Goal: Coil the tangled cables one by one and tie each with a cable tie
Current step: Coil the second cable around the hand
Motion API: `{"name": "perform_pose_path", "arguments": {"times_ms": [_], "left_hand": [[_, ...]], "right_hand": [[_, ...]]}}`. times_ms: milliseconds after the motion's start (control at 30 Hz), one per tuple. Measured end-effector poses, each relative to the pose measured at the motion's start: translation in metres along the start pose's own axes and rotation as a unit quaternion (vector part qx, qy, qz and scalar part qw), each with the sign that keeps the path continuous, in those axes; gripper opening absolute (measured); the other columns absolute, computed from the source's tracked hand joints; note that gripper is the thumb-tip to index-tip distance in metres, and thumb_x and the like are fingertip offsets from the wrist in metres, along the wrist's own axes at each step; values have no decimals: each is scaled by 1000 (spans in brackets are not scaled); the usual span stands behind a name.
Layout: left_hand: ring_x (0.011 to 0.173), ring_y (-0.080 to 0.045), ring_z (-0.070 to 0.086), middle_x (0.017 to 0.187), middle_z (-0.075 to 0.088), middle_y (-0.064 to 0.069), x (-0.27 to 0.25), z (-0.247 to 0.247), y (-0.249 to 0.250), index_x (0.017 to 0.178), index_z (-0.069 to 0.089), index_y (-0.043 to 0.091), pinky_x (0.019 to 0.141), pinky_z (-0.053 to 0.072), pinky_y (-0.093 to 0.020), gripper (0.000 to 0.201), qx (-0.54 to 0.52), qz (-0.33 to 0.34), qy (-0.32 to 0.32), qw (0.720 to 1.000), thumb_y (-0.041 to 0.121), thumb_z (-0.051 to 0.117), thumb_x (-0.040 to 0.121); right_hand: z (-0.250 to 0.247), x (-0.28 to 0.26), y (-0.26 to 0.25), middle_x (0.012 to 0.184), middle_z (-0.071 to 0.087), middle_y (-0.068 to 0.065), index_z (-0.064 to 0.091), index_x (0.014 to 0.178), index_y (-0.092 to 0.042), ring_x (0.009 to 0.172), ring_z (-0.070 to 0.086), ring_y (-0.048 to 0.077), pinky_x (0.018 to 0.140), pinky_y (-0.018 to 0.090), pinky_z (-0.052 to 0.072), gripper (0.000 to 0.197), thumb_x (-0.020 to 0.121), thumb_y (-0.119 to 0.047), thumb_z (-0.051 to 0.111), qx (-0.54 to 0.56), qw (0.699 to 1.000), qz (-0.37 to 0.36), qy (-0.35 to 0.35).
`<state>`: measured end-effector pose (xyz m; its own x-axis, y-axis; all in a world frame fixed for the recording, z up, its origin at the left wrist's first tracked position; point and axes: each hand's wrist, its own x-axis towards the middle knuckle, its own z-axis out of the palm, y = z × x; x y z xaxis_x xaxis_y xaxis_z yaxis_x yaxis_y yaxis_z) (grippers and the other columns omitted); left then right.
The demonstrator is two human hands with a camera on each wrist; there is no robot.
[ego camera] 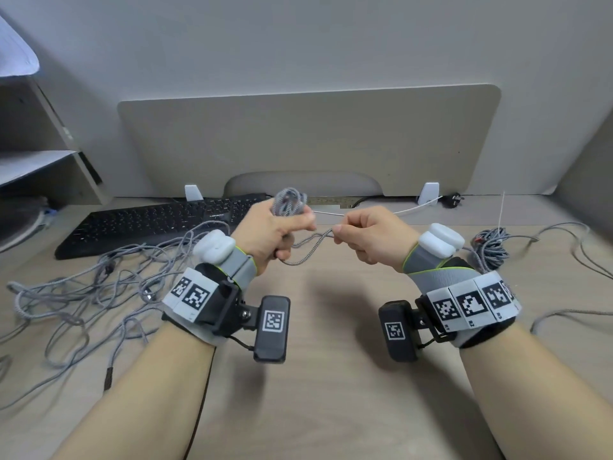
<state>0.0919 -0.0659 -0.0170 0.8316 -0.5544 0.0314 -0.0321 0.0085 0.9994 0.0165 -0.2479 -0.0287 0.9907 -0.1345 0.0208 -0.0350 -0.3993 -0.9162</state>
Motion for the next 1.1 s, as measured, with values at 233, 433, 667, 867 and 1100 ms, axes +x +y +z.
{"name": "perform_pose_path", "arguments": {"times_ms": [233, 433, 667, 867, 1100], "left_hand": [[40, -11, 23, 82, 72, -16, -4, 19, -14, 101, 57, 9, 39, 25, -18, 19, 96, -42, -108, 989, 8, 68, 85], [36, -11, 34, 52, 53, -4, -1, 18, -19, 81, 53, 10, 37, 25, -15, 18, 116, -5, -78, 990, 1, 67, 86], [50, -14, 54, 50, 48, 2, 21, -11, -20, 82, 50, 11, 49, 46, -26, 18, -16, 58, 147, 987, 3, 61, 93], [41, -12, 31, 48, 25, 6, 6, 13, -21, 75, 43, 20, 44, 34, -21, 29, -110, -31, 42, 993, 29, 65, 93], [47, -15, 43, 52, 36, 3, 5, 30, -28, 83, 51, 17, 52, 44, -27, 55, -129, -51, 28, 990, 69, 66, 72]], "right_hand": [[2, 1, 0, 53, 40, -2, 58, 70, -11, 43, 29, 15, 46, 26, 21, 28, 96, -22, 59, 14, 1000, 2, -2], [-4, -3, -6, 47, 35, -6, 57, 71, -8, 42, 25, 14, 45, 24, 18, 29, 98, -19, 57, 41, 999, -7, -1], [-9, -7, -9, 52, 34, 0, 59, 81, -2, 41, 27, 14, 44, 21, 21, 24, 99, -16, 52, 25, 999, -20, 6], [-9, -10, -15, 50, 36, -2, 62, 83, -2, 44, 27, 16, 45, 23, 22, 21, 98, -14, 52, 32, 997, -69, 33], [6, -14, -21, 44, 41, -14, 68, 83, -7, 42, 29, 9, 43, 22, 26, 20, 97, -15, 55, 5, 996, -93, -17]]}}
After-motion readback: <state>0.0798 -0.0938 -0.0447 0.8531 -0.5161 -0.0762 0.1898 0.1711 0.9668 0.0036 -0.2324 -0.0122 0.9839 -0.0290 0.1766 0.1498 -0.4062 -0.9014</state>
